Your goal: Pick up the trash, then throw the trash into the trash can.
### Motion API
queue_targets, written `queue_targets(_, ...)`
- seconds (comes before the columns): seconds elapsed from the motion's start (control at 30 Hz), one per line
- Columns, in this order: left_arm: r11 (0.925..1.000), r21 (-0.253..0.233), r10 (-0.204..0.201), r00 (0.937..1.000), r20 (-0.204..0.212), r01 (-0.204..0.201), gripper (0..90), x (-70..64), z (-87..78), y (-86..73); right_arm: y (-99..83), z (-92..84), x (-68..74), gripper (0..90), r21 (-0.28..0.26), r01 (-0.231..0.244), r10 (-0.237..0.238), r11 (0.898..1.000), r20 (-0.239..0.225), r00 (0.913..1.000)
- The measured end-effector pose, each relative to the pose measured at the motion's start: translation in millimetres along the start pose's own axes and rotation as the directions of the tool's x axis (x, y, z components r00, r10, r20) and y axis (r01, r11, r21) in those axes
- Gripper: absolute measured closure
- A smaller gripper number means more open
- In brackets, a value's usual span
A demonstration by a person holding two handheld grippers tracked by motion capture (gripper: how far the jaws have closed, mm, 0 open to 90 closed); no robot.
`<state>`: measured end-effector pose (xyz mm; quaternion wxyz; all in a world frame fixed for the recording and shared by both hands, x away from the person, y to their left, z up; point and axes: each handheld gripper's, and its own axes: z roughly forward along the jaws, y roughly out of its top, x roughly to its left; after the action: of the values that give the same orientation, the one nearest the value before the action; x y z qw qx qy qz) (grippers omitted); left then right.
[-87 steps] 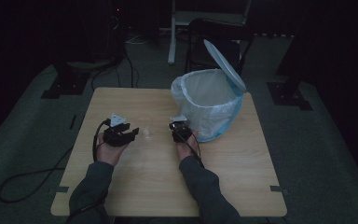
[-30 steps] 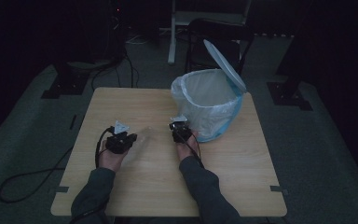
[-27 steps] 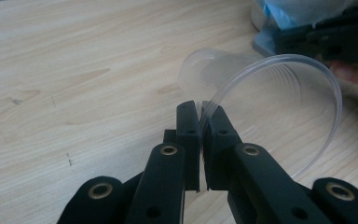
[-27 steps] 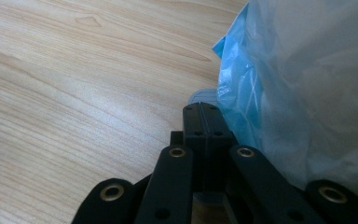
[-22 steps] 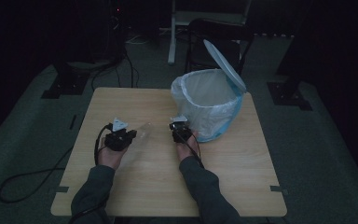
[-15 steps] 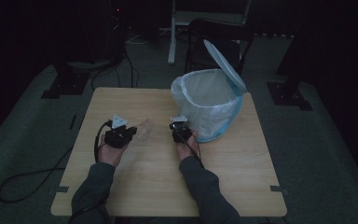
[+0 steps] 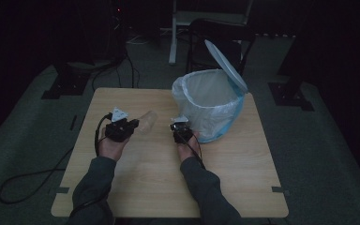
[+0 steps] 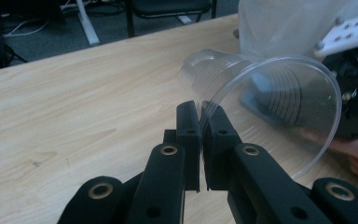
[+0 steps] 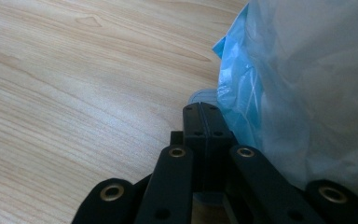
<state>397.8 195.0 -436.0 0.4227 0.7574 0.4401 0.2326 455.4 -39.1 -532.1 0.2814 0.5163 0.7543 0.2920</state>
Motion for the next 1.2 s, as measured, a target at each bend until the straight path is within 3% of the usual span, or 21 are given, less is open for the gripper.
queue_targets(0.83,0.9973,-0.067,0.033,0.999,0.031,-0.031,87.2,-11.5,-5.0,39.5,-0.2,-0.3,0.8,90.0,0.001,-0.013,0.013,1.0,-0.003,0.9999)
queue_targets(1.2,0.9961,-0.083,0.034,0.9982,0.051,-0.029,87.2,-10.7,-8.6,52.9,-0.3,0.2,-0.7,90.0,-0.009,0.009,-0.009,1.0,-0.003,1.0)
